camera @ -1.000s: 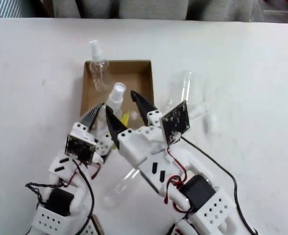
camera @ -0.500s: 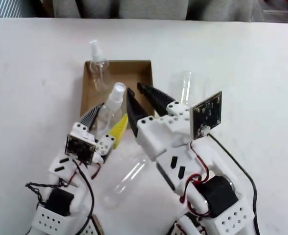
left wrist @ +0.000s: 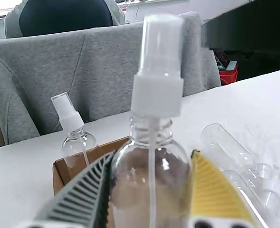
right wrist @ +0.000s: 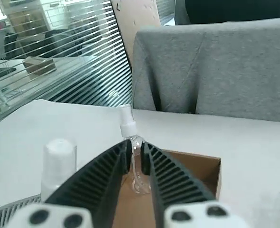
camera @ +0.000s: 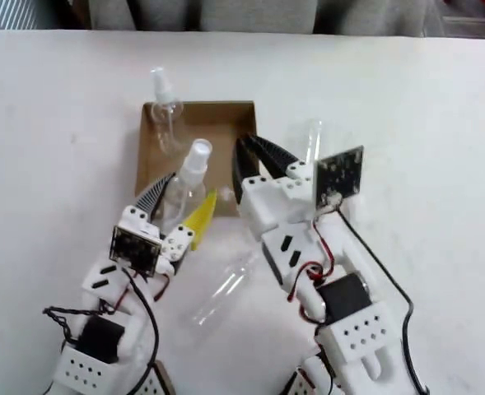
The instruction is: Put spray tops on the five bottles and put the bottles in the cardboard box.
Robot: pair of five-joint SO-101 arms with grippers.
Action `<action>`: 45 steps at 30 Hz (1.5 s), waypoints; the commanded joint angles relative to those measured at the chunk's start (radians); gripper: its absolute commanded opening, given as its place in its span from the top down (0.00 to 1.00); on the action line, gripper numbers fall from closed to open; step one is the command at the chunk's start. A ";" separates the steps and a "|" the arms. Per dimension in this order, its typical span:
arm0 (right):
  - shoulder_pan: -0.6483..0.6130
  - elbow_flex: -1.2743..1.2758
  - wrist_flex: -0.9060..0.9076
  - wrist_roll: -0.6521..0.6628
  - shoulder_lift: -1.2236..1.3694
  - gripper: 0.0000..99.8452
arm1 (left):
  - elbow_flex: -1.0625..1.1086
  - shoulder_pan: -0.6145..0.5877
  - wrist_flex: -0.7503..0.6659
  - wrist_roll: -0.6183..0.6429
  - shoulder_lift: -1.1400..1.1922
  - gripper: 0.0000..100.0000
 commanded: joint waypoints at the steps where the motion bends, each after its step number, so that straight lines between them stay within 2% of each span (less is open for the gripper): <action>1: -0.015 -0.040 -0.111 0.000 0.131 0.98 | -0.005 -0.010 -0.015 0.009 -0.019 0.93; 6: -0.042 -0.112 -0.151 0.000 0.255 0.98 | -0.005 -0.010 -0.015 0.009 -0.019 0.93; 12: -0.142 -0.115 -0.143 0.000 0.232 0.98 | -0.005 -0.010 -0.015 0.009 -0.018 0.93; 20: -0.137 -0.115 -0.035 0.000 0.206 0.98 | -0.005 -0.010 -0.015 0.009 -0.018 0.93; 23: -0.093 -0.115 -0.005 0.000 0.205 0.98 | -0.005 -0.010 -0.015 0.009 -0.018 0.93; 30: 0.128 -0.057 0.143 0.000 0.205 0.98 | -0.005 -0.048 -0.026 0.008 -0.018 0.93; 37: 0.260 0.091 0.160 0.000 0.205 0.98 | -0.005 -0.151 -0.137 0.009 -0.016 0.93; 45: 0.340 0.189 0.105 -0.002 0.205 0.98 | -0.005 -0.165 -0.298 0.009 -0.016 0.93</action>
